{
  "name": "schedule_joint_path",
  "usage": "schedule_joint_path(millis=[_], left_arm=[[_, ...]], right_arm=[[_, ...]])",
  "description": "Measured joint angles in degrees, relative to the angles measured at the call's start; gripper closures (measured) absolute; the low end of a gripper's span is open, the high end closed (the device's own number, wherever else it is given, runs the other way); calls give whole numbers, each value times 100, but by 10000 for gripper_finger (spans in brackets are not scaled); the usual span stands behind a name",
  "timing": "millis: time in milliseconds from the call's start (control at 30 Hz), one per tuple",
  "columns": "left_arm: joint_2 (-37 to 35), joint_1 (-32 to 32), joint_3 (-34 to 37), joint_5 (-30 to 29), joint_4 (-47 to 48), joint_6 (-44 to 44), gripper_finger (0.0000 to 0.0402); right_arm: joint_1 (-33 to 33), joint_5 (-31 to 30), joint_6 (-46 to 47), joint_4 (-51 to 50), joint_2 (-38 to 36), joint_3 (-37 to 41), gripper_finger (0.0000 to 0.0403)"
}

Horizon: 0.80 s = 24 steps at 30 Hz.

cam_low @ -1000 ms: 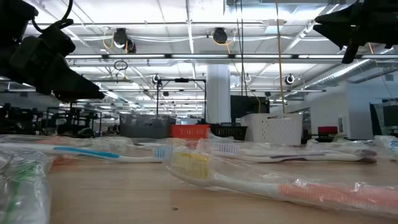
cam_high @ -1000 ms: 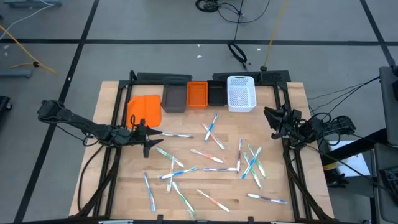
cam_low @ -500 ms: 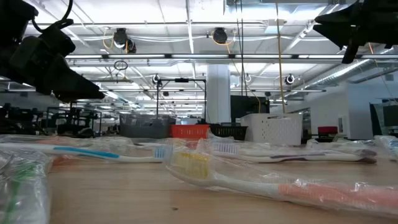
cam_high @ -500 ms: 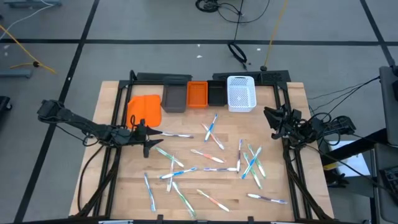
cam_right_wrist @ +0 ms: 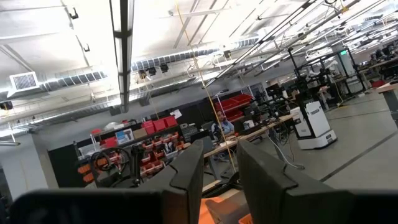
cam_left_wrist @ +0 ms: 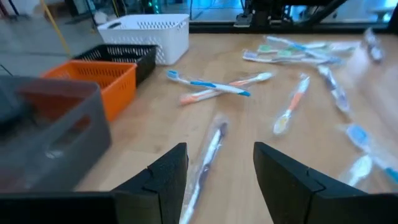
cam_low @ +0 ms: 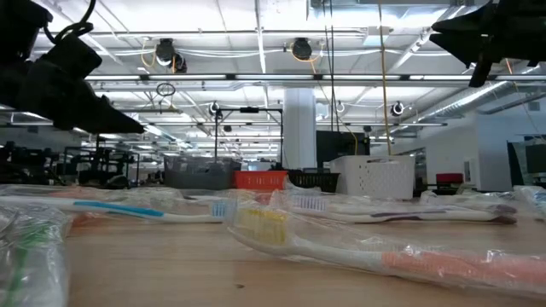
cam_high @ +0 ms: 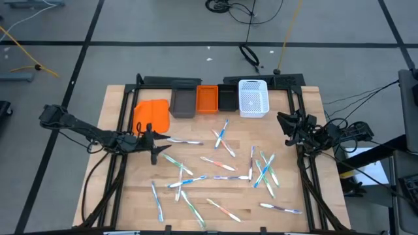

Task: Pick & Place Toothbrushes
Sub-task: Put the violet toothbrush into the orange bin

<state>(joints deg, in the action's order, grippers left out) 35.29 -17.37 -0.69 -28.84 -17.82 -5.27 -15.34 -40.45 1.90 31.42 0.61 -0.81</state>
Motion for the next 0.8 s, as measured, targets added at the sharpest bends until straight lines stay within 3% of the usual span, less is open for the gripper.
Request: schedule_joint_path(millis=[167,600,800], left_arm=[[0,0,0,6,0,411,215],[0,0,-1,4,-38,346,215],[0,0,0,-16,-345,642,215]], right_arm=[[1,0,-1,0,1,0,314],[0,9,246,3,-1,0,314],[-27,1087,882,-1104,340,-330,314]])
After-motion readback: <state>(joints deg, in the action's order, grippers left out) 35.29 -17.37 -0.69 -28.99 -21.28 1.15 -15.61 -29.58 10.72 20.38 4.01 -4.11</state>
